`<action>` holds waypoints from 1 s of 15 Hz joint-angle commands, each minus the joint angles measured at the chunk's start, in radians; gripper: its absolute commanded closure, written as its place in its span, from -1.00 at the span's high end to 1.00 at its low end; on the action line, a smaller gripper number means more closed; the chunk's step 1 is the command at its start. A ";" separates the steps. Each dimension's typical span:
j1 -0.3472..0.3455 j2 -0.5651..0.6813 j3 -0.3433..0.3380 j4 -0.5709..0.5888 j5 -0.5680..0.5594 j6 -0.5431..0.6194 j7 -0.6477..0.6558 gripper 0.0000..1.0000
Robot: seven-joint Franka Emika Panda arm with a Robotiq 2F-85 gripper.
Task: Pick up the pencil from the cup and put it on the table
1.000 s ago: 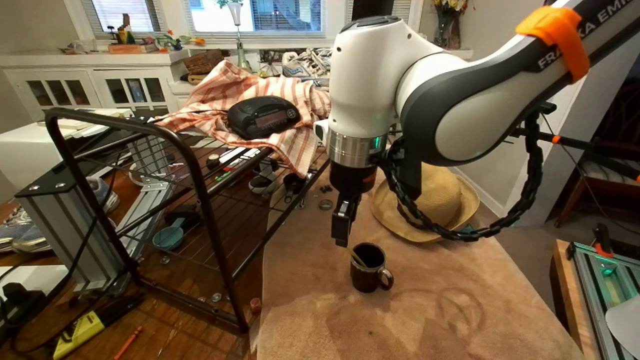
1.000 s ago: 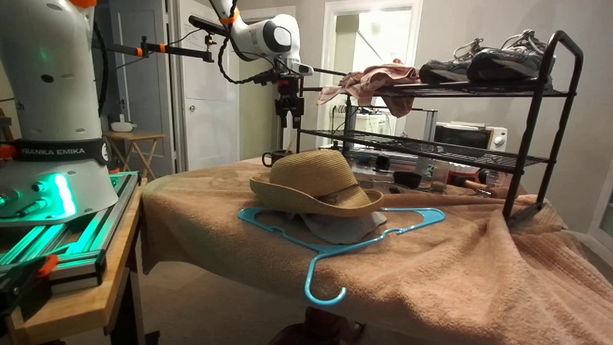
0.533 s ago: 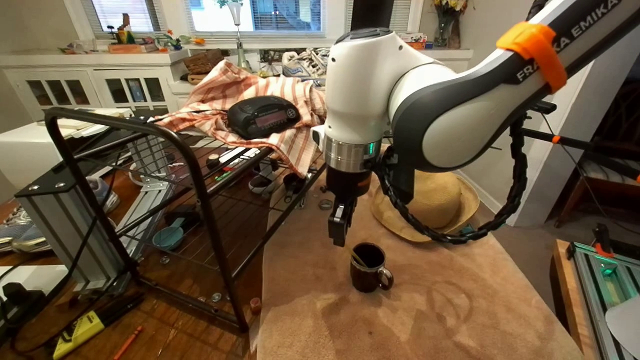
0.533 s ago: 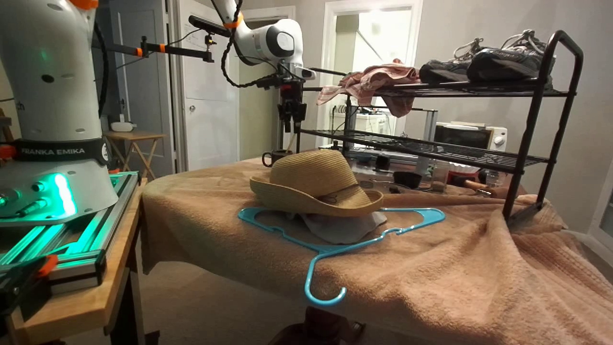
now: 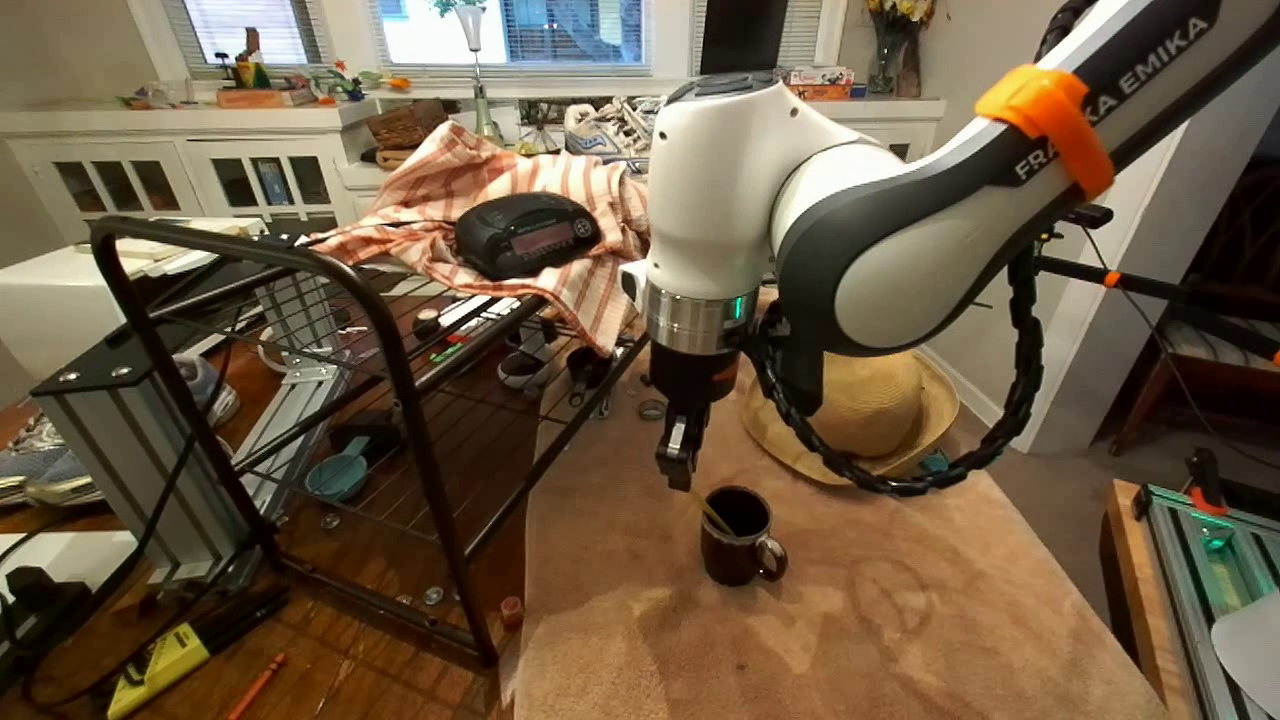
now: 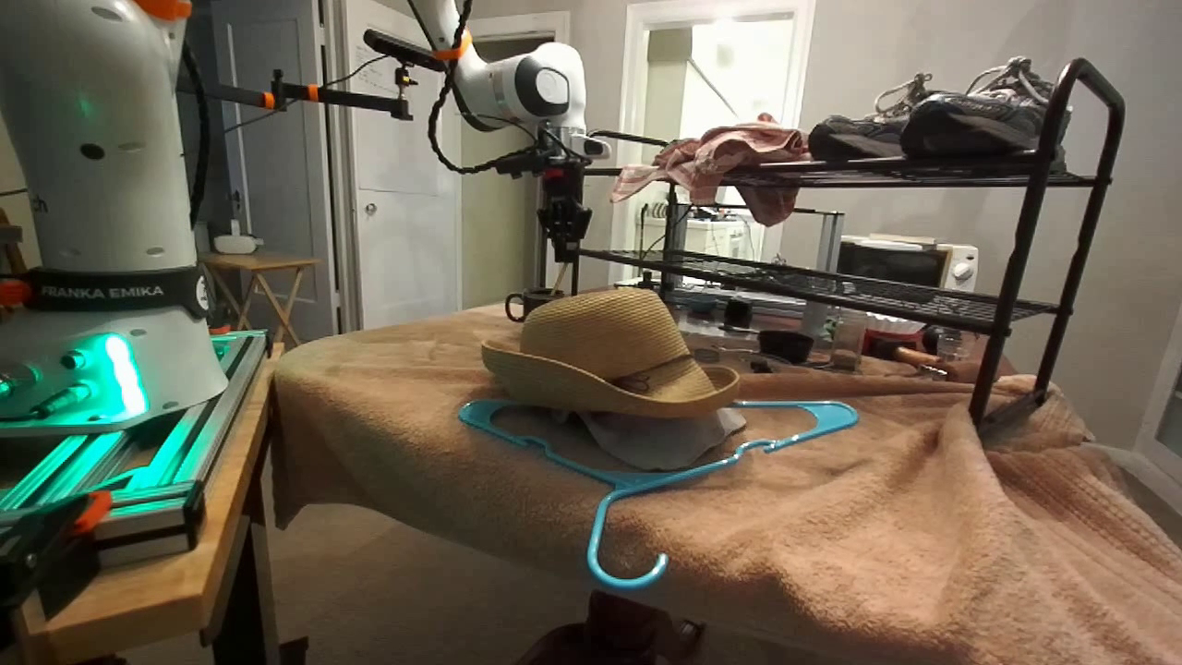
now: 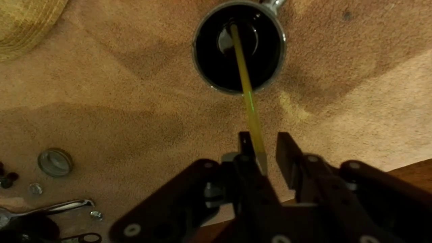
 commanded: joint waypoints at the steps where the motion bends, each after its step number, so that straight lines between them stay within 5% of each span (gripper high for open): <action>1: 0.020 0.021 -0.015 0.015 -0.001 0.018 -0.017 -0.56; 5: 0.023 0.023 -0.016 0.015 -0.004 0.019 -0.021 -0.63; 11: 0.026 0.025 -0.021 0.018 -0.008 0.017 -0.021 -0.30; 15: 0.029 0.027 -0.025 0.030 -0.015 0.017 -0.027 -0.49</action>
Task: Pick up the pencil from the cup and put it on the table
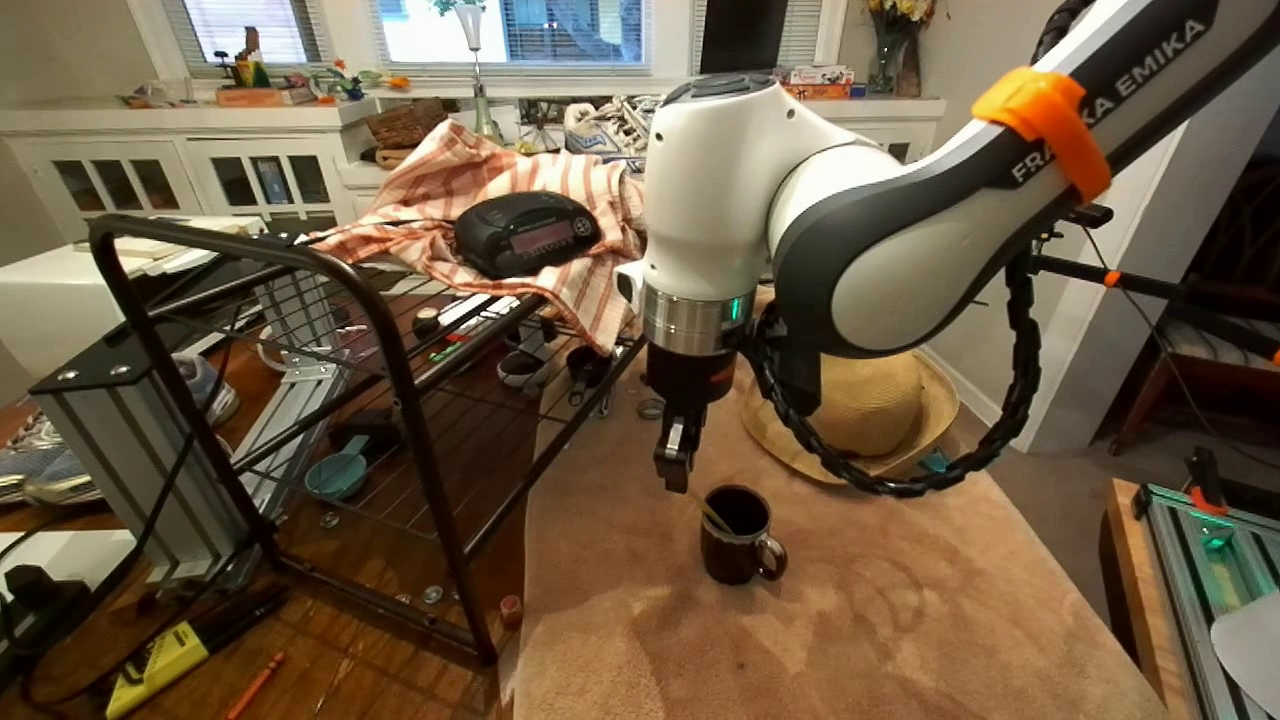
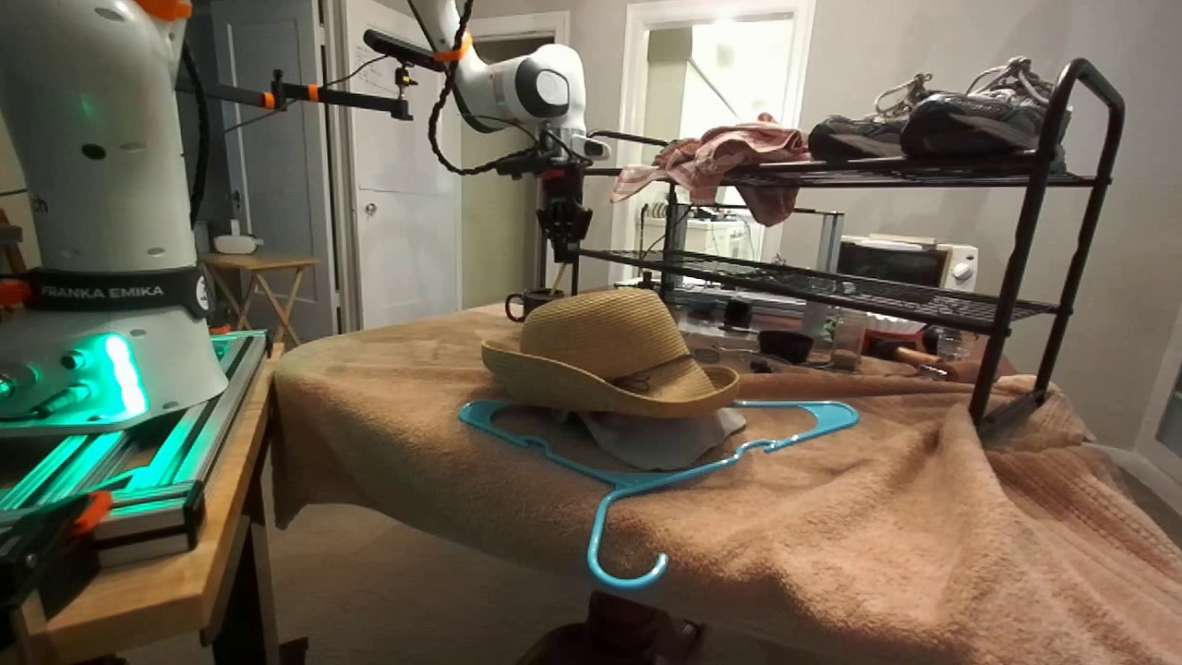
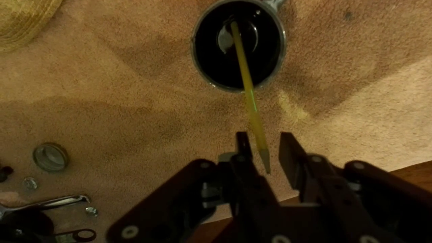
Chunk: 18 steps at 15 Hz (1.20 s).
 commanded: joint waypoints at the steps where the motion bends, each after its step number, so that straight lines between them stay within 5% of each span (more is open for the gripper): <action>1: 0.014 0.022 -0.015 0.026 -0.011 0.021 -0.013 -0.48; 7: 0.014 0.031 -0.017 0.036 -0.005 0.021 -0.022 -1.00; 18: 0.053 -0.084 -0.020 0.052 -0.052 -0.088 0.062 -0.96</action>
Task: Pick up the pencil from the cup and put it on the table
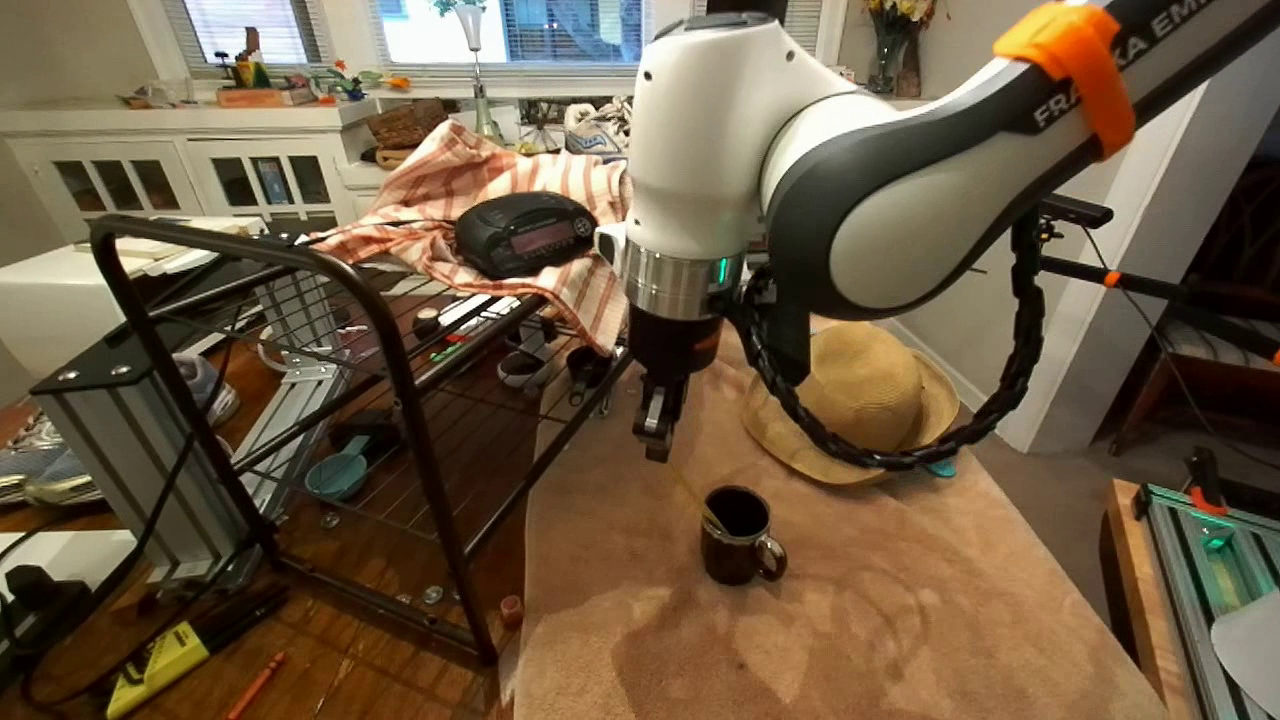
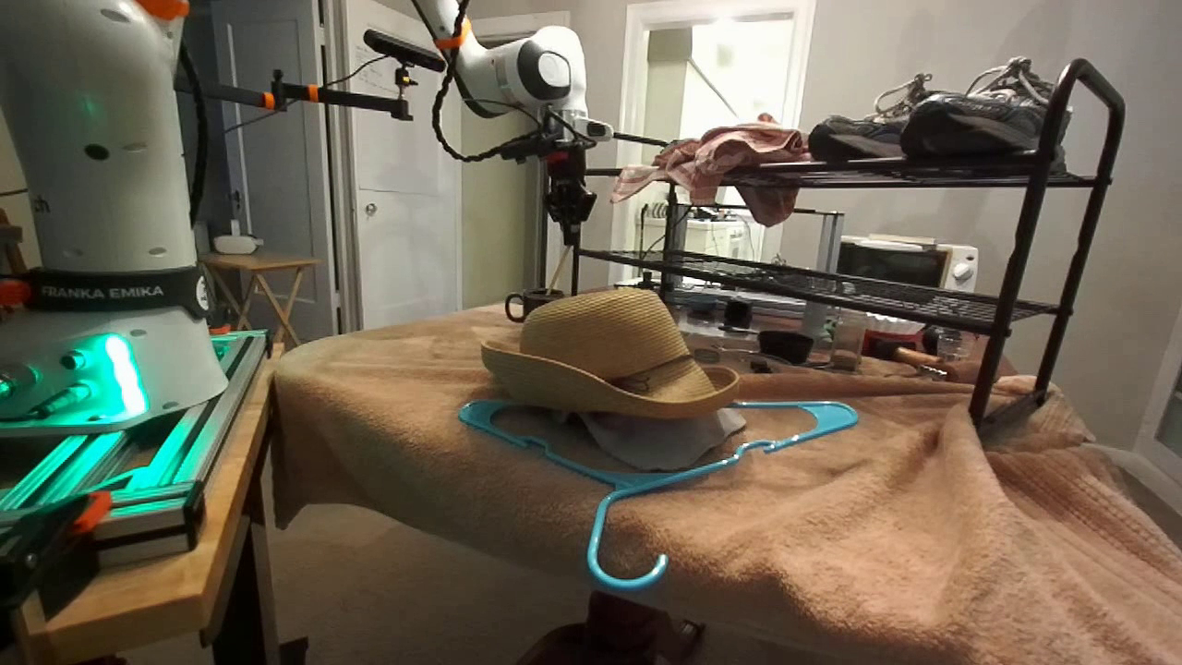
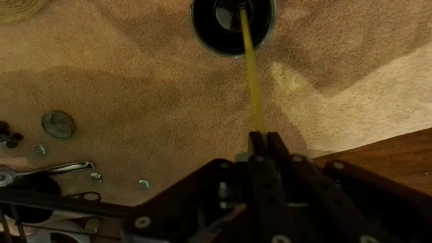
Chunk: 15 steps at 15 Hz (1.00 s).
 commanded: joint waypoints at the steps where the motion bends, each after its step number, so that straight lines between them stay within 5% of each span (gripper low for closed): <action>1: 0.029 -0.075 -0.013 0.005 -0.058 -0.066 0.081 -0.96; 8: 0.009 -0.161 -0.011 0.034 -0.196 -0.239 0.278 -0.96; 15: -0.044 -0.075 -0.043 0.058 -0.109 -0.511 0.316 -0.96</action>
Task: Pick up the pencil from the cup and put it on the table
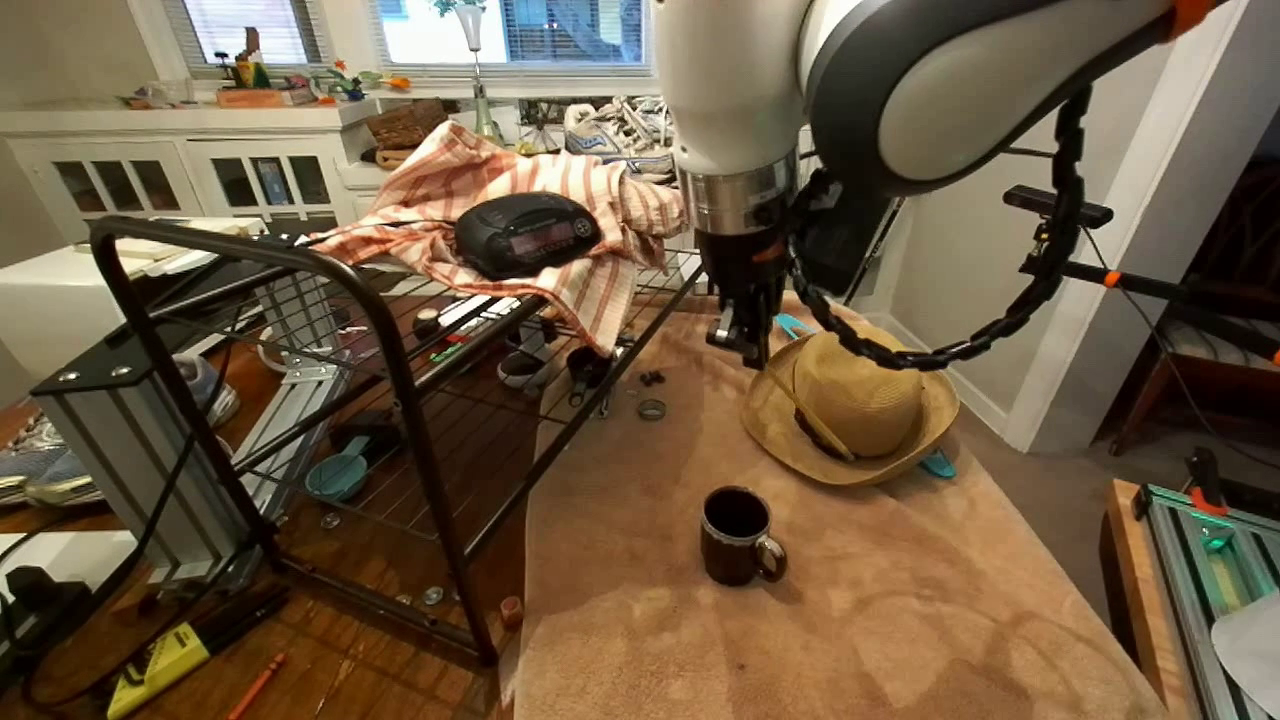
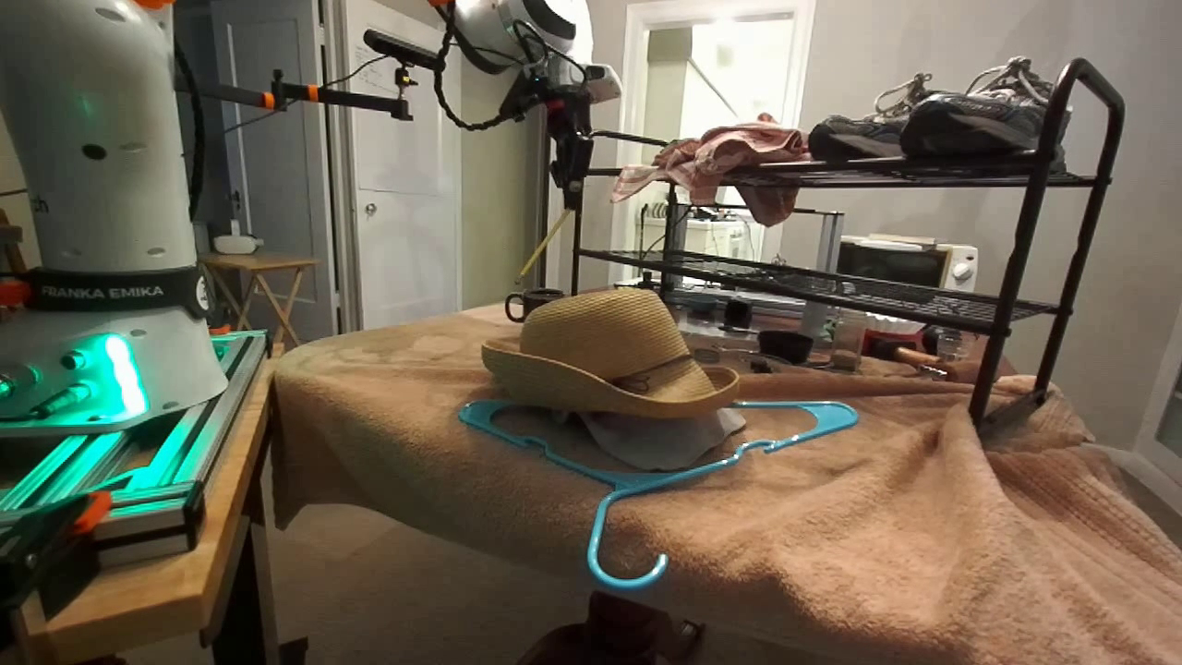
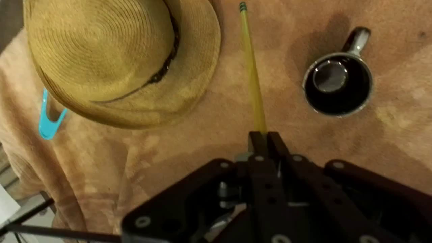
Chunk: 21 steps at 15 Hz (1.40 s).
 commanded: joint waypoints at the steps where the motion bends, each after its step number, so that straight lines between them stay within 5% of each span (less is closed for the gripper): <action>1: -0.027 0.079 -0.018 0.034 0.074 -0.117 -0.005 -0.96; 10: -0.086 0.250 -0.060 0.086 0.356 -0.247 -0.101 -0.96; 21: -0.103 0.351 -0.089 0.049 0.396 -0.052 -0.145 -0.96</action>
